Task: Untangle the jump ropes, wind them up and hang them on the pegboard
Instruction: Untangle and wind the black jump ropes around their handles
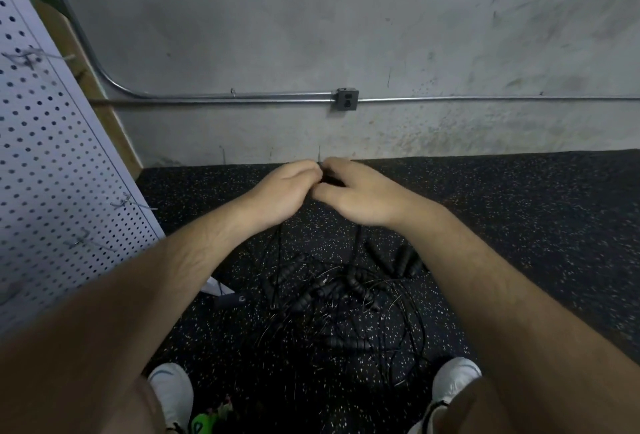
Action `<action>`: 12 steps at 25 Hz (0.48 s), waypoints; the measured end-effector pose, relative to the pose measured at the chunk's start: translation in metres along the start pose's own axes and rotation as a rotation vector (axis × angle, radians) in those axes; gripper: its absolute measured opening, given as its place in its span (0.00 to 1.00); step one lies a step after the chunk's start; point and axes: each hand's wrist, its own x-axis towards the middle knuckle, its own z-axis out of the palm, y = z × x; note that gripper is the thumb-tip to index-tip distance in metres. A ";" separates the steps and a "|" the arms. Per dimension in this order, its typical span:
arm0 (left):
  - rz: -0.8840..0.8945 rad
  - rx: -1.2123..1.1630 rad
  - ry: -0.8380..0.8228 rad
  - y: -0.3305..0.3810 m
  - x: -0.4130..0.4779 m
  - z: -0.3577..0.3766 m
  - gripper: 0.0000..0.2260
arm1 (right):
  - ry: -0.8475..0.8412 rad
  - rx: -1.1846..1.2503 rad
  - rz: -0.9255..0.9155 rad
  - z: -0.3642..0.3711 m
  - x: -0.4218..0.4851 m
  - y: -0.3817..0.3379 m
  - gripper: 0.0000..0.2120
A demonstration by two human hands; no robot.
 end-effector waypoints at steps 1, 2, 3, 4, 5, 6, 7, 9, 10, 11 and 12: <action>-0.002 -0.014 -0.028 -0.001 -0.001 -0.005 0.16 | 0.035 -0.022 -0.027 -0.002 0.001 -0.001 0.15; -0.021 0.003 -0.068 -0.003 -0.004 -0.013 0.19 | 0.107 -0.020 -0.044 -0.008 0.001 -0.001 0.14; -0.041 0.068 -0.098 -0.008 -0.004 -0.023 0.23 | 0.208 -0.017 -0.031 -0.020 -0.001 0.002 0.13; -0.066 0.166 -0.090 -0.015 -0.004 -0.036 0.25 | 0.328 -0.021 0.006 -0.033 -0.004 0.007 0.12; -0.087 0.250 -0.055 -0.024 -0.003 -0.048 0.26 | 0.429 -0.061 0.067 -0.047 -0.007 0.014 0.11; -0.111 0.282 -0.010 -0.030 -0.004 -0.058 0.26 | 0.468 -0.132 0.134 -0.055 -0.009 0.023 0.11; -0.120 0.247 0.022 -0.035 -0.002 -0.063 0.26 | 0.413 -0.185 0.183 -0.056 -0.013 0.027 0.10; -0.099 0.144 0.008 -0.033 0.001 -0.055 0.25 | 0.173 -0.107 0.147 -0.033 -0.011 0.023 0.11; -0.069 0.113 -0.029 -0.029 0.004 -0.048 0.24 | 0.080 -0.015 0.088 -0.017 -0.006 0.016 0.12; -0.031 0.092 -0.076 -0.024 0.005 -0.039 0.22 | 0.033 0.038 0.017 -0.004 -0.002 0.007 0.12; -0.007 0.088 -0.117 -0.020 0.004 -0.034 0.20 | 0.036 0.027 -0.055 0.002 0.002 0.001 0.12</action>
